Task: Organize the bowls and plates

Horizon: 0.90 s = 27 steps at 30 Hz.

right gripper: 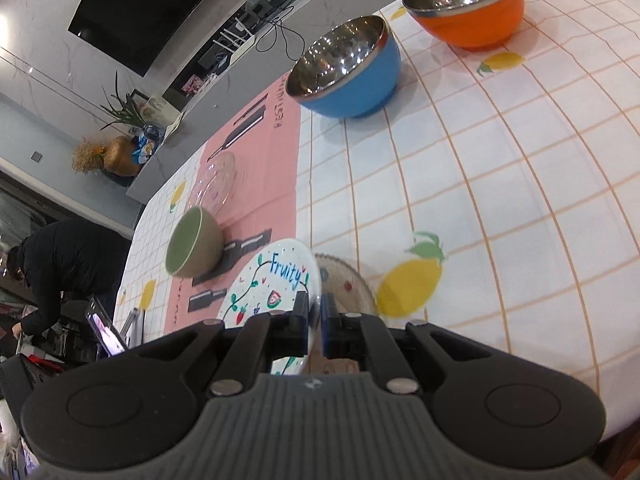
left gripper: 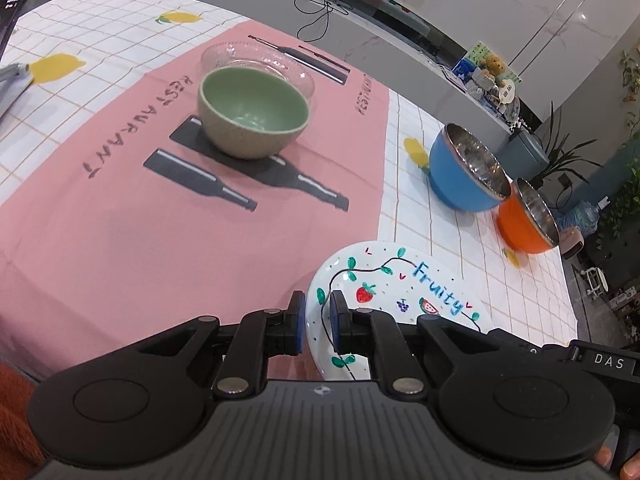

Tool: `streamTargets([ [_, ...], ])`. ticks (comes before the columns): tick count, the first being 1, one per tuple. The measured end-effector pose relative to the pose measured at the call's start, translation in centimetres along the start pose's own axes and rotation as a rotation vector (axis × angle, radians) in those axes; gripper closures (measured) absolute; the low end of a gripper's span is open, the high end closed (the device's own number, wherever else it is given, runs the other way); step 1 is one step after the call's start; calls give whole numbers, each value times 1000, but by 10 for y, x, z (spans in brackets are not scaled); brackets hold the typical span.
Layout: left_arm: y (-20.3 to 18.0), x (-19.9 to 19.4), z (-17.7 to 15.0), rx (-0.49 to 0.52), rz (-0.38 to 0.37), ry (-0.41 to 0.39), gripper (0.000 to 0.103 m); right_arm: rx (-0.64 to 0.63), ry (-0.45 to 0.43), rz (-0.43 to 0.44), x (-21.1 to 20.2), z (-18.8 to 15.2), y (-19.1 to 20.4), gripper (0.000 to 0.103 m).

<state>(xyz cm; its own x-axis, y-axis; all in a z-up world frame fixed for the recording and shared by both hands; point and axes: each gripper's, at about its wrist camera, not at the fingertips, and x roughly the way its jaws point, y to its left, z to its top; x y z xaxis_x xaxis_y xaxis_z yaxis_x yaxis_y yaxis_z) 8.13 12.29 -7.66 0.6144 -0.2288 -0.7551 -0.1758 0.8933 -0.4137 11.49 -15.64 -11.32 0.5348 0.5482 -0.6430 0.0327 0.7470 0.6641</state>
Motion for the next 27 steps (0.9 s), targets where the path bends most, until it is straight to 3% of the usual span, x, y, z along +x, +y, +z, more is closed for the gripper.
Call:
streamTargets([
  [9, -2, 5, -9, 22, 4, 19, 90, -19, 2, -32, 0, -7, -5, 99],
  [27, -7, 14, -12, 99, 27, 50, 89, -212, -3, -181, 17, -14, 12, 96],
])
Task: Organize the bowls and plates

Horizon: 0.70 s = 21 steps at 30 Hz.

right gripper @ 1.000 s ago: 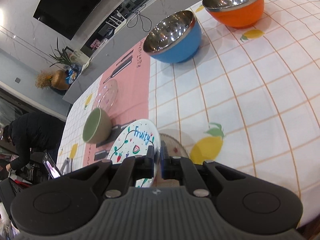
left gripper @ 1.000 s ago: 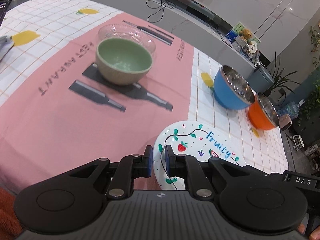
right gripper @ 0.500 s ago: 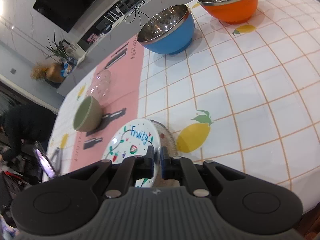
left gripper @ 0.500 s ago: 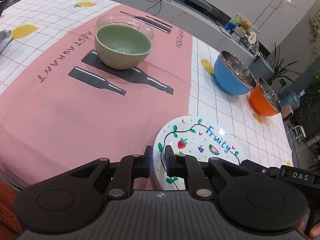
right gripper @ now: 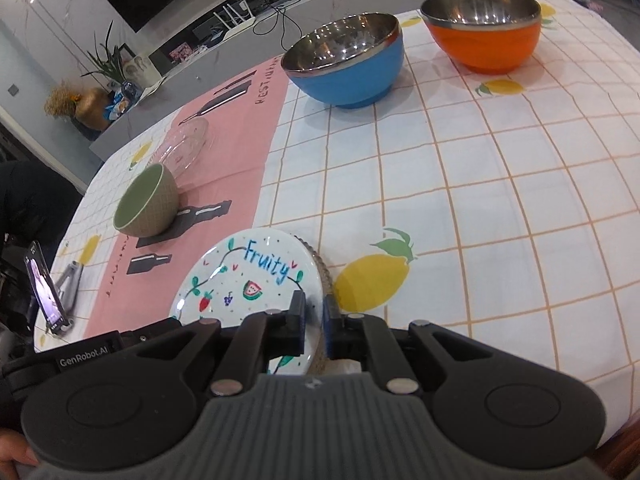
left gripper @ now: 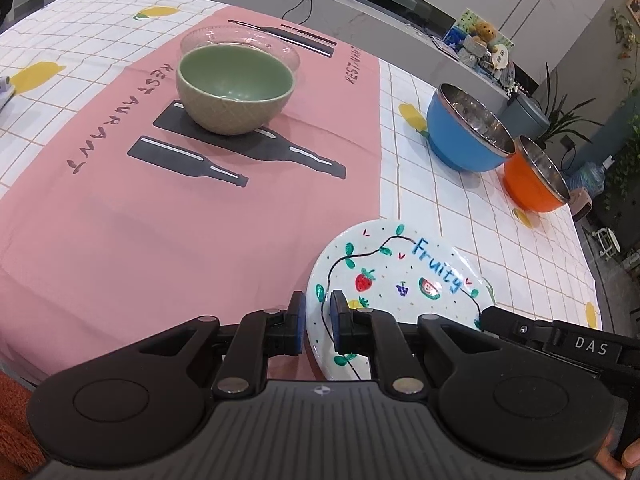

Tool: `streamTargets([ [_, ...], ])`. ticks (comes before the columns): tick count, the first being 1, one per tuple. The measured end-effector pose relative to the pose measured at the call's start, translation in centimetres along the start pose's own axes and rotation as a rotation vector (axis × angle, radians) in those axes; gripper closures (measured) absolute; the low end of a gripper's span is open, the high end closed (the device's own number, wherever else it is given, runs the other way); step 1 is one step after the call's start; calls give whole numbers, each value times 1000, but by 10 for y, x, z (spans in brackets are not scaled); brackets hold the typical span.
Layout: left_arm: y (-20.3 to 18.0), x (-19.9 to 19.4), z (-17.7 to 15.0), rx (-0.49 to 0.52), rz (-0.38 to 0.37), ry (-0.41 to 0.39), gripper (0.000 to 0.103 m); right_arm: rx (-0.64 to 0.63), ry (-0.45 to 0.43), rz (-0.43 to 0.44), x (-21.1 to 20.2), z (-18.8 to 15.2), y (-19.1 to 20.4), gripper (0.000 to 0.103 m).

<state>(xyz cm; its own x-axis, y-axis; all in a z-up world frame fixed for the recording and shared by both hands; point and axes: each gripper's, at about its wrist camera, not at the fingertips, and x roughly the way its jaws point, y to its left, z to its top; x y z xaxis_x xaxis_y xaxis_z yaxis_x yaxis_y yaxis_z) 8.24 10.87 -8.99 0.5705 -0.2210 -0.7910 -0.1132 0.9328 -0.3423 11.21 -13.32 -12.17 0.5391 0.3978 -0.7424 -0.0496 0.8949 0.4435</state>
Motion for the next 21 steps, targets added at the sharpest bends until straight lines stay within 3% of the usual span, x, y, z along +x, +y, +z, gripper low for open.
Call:
streamTargets([
  [11, 2, 1, 1, 0, 6, 7, 89, -167, -10, -107, 2, -6, 19, 97],
  [21, 1, -1, 2, 16, 23, -5, 88, -165, -26, -117, -1, -4, 17, 93],
])
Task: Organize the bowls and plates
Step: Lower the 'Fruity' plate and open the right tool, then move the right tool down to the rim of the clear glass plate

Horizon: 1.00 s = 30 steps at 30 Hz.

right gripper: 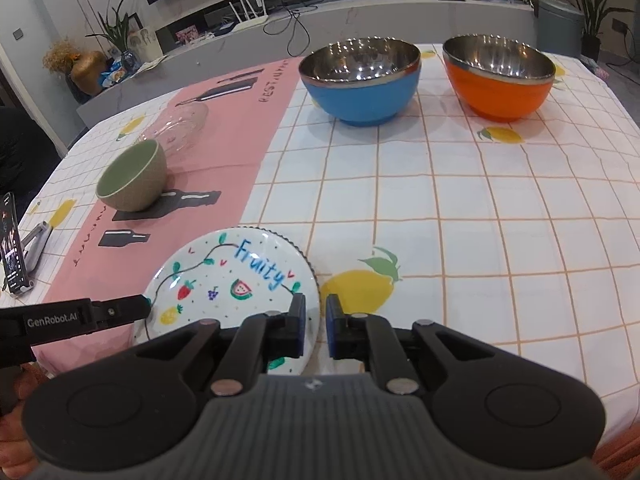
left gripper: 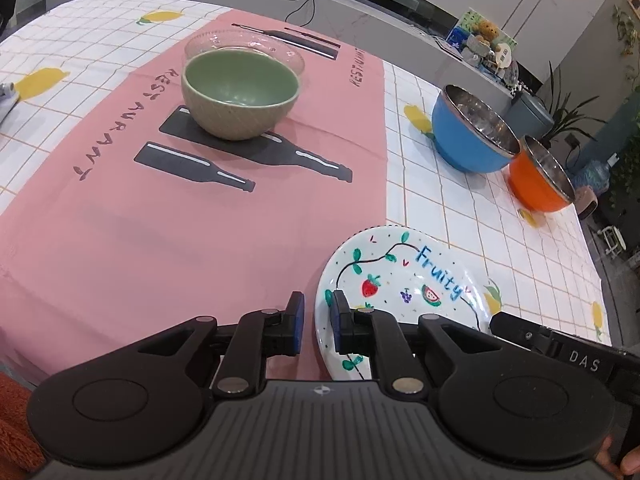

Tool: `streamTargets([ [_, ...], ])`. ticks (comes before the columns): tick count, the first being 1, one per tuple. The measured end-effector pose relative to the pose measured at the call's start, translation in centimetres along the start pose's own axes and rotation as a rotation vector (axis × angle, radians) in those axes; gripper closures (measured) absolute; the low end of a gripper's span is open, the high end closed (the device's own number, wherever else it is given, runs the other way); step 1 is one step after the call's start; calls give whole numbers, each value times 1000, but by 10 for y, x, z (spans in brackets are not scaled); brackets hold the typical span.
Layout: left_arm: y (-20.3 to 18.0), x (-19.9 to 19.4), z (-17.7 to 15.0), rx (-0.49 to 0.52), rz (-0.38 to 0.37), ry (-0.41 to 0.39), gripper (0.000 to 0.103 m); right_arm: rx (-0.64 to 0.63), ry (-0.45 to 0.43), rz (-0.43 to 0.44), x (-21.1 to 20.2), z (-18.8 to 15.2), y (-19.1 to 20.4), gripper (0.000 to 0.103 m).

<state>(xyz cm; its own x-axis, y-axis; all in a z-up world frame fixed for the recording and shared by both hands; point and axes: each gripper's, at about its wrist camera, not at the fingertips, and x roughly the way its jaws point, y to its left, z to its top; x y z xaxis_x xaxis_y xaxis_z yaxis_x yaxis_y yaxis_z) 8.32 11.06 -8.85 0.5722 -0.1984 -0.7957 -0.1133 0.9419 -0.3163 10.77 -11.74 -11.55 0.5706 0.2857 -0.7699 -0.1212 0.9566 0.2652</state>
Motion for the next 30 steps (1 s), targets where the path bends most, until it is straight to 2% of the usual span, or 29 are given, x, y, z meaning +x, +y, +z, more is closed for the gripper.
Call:
streamTargets([
  [10, -8, 3, -1, 43, 7, 2, 85, -14, 29, -1, 8, -3, 5, 94],
  [16, -13, -15, 7, 93, 31, -74, 85, 11, 11, -11, 0, 1, 0, 92],
  [20, -19, -28, 23, 126, 30, -114, 85, 31, -18, -12, -8, 9, 0, 81],
  [28, -18, -38, 77, 142, 70, -169, 85, 25, -58, 15, -16, 47, 17, 73],
  [30, -16, -39, 92, 140, 83, -174, 85, 8, -65, 28, -15, 59, 27, 65],
])
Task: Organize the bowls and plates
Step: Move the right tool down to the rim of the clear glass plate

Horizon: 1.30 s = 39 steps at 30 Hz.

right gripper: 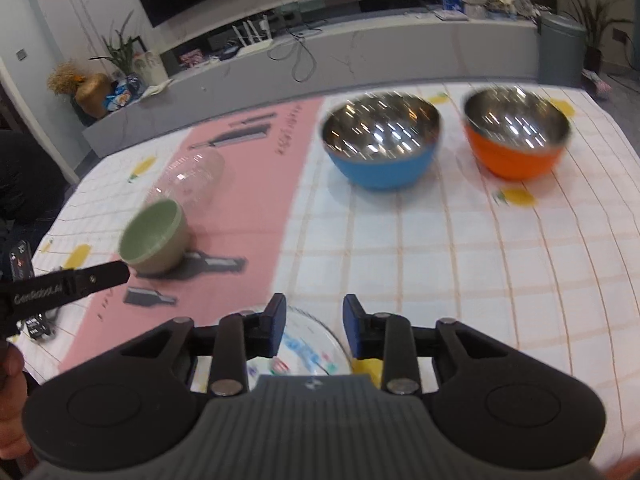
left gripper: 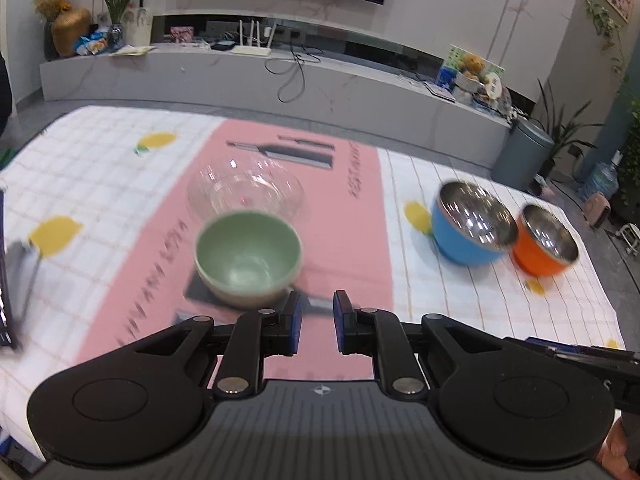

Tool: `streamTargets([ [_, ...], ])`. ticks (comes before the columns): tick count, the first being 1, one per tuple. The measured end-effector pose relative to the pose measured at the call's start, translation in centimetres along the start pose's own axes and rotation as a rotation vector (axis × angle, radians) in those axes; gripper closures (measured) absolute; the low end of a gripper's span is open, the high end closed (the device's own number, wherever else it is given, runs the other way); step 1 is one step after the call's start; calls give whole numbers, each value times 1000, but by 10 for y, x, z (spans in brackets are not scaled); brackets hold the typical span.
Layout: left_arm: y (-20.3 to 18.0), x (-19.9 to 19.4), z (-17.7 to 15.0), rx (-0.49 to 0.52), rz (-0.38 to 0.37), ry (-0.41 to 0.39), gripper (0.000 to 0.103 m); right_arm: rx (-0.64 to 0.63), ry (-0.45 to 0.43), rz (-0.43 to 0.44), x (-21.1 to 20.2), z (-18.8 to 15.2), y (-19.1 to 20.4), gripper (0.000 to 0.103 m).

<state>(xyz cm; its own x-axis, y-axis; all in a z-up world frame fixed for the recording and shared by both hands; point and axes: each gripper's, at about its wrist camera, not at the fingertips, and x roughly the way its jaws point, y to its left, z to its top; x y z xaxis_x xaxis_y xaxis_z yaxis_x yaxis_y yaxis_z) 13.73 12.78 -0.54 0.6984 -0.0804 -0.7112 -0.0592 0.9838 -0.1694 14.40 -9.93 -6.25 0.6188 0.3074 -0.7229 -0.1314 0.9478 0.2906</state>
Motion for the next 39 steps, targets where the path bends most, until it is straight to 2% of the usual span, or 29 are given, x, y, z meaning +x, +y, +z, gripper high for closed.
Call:
streamTargets([
  [4, 6, 9, 27, 13, 20, -5, 85, 21, 16, 58, 10, 27, 17, 58],
  [9, 14, 31, 59, 45, 85, 9, 82, 8, 26, 73, 32, 59, 44, 54],
  [14, 35, 51, 88, 3, 92, -8, 79, -3, 63, 93, 61, 87, 68, 50],
  [19, 50, 78, 103, 56, 101, -28, 79, 10, 72, 89, 92, 112, 84, 49],
  [23, 75, 92, 110, -21, 67, -37, 74, 12, 100, 123, 119, 129, 96, 48],
  [26, 97, 105, 112, -95, 83, -29, 73, 22, 116, 139, 142, 141, 104, 48],
  [31, 120, 130, 114, -116, 76, -13, 72, 111, 177, 154, 186, 155, 100, 48],
  [35, 139, 148, 110, -189, 70, 5, 72, 130, 207, 174, 218, 156, 98, 55],
  [37, 147, 157, 105, -226, 48, 26, 72, 141, 212, 186, 232, 157, 96, 57],
  [39, 150, 165, 101, -237, 58, 59, 73, 147, 220, 202, 243, 157, 94, 61],
])
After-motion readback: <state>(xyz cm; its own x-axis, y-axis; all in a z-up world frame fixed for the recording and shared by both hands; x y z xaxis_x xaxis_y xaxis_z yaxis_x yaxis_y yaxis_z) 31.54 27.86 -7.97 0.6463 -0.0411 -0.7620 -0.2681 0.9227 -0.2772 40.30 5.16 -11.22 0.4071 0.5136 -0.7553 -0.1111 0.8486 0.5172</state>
